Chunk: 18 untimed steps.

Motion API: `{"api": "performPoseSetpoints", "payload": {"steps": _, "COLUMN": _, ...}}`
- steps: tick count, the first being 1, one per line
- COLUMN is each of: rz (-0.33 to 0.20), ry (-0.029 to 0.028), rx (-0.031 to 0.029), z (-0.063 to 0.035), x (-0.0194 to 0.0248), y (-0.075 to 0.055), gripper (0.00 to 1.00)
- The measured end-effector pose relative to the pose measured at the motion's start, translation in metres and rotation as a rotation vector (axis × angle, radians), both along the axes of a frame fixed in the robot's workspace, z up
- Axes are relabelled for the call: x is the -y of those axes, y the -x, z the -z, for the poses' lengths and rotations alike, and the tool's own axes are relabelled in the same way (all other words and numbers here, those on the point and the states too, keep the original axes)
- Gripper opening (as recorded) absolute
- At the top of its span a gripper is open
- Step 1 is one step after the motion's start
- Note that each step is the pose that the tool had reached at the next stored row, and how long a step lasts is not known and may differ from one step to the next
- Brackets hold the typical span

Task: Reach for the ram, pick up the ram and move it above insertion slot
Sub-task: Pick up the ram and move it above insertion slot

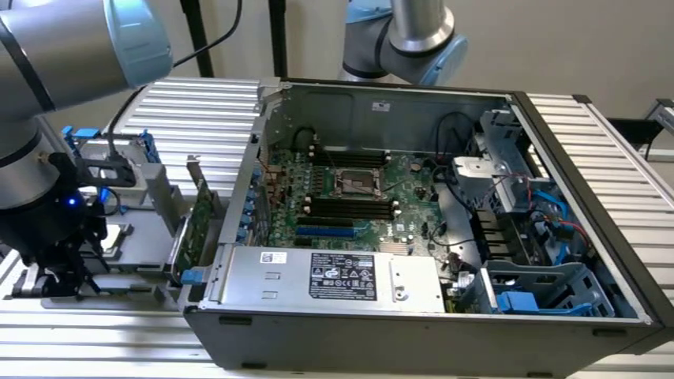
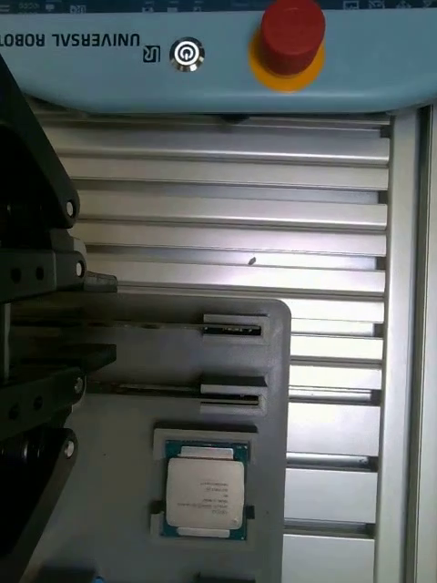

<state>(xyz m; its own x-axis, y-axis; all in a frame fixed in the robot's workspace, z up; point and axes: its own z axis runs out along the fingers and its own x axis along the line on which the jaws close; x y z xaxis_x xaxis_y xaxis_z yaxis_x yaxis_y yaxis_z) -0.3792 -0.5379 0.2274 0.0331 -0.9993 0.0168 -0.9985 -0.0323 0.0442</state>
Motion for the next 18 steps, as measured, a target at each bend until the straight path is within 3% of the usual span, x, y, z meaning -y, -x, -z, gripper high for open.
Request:
{"api": "performPoseSetpoints", "payload": {"steps": 7, "rz": -0.008, "ry": -0.0026, "rx": -0.0001, "z": 0.0127, "x": 0.0004, "y": 0.0, "gripper": 0.36}}
{"api": "performPoseSetpoints", "payload": {"steps": 10, "rz": -0.009, "ry": -0.0083, "rx": 0.0001, "z": 0.0176, "x": 0.0004, "y": 0.0, "gripper": 0.36}}
{"api": "performPoseSetpoints", "payload": {"steps": 18, "rz": -0.009, "ry": -0.0122, "rx": -0.0014, "z": 0.0224, "x": -0.0017, "y": 0.0, "gripper": 0.36}}
